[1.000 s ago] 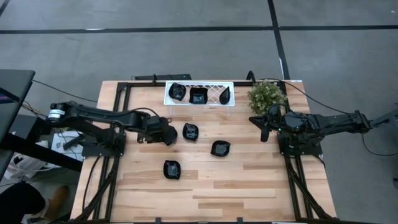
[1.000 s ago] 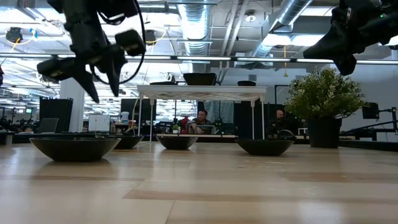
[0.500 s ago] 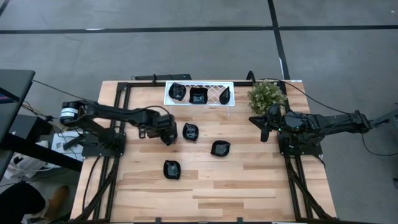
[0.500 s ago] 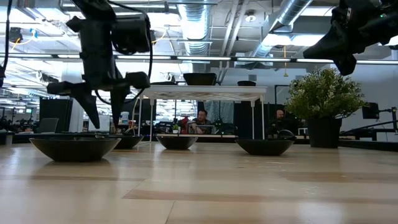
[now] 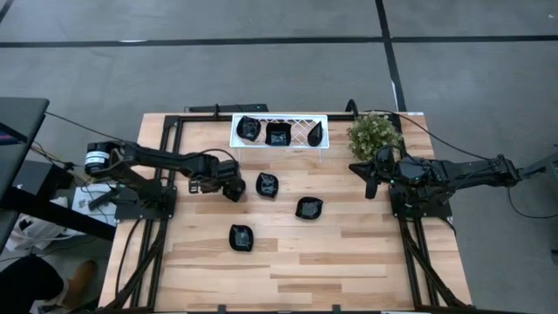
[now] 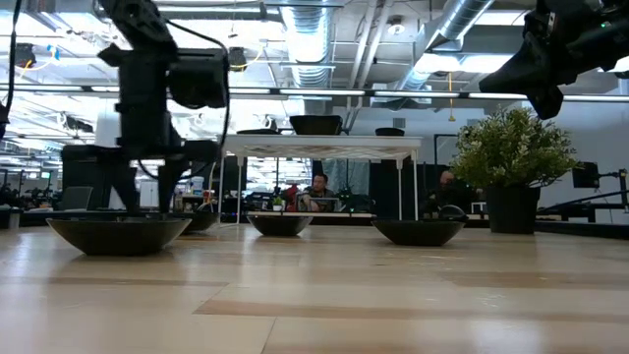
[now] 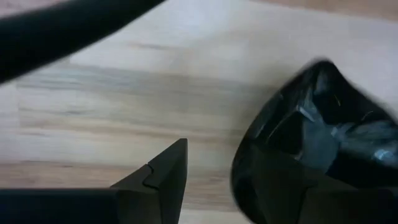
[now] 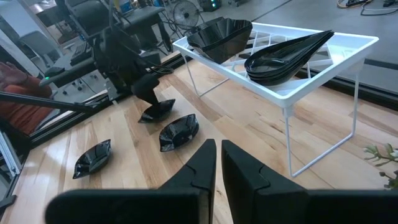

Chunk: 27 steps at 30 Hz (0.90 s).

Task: Pick & Place Mini shaped plates
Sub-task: Stack the leaf-shaped plate on top of the leaf-shaped plate on the shelf

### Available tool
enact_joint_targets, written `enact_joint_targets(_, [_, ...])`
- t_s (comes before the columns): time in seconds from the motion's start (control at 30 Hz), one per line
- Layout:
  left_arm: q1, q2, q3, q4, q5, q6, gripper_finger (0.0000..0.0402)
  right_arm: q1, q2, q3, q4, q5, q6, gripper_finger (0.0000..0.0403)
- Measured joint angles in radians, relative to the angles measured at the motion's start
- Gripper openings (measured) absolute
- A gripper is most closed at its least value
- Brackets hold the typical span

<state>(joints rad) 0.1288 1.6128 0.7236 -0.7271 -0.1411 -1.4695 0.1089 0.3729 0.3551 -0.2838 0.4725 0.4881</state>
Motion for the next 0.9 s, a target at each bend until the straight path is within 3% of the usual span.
enact_joint_targets(0.43, [0.0, -0.248, -0.129, 0.112, -0.009, -0.038, 0.0168, 0.0, 0.0, 0.0, 0.0, 0.0, 0.0, 0.0021])
enact_joint_targets(0.9, [-0.003, -0.161, -0.133, 0.219, -0.007, -0.109, 0.0168, 0.0, 0.0, 0.0, 0.0, 0.0, 0.0, 0.0021])
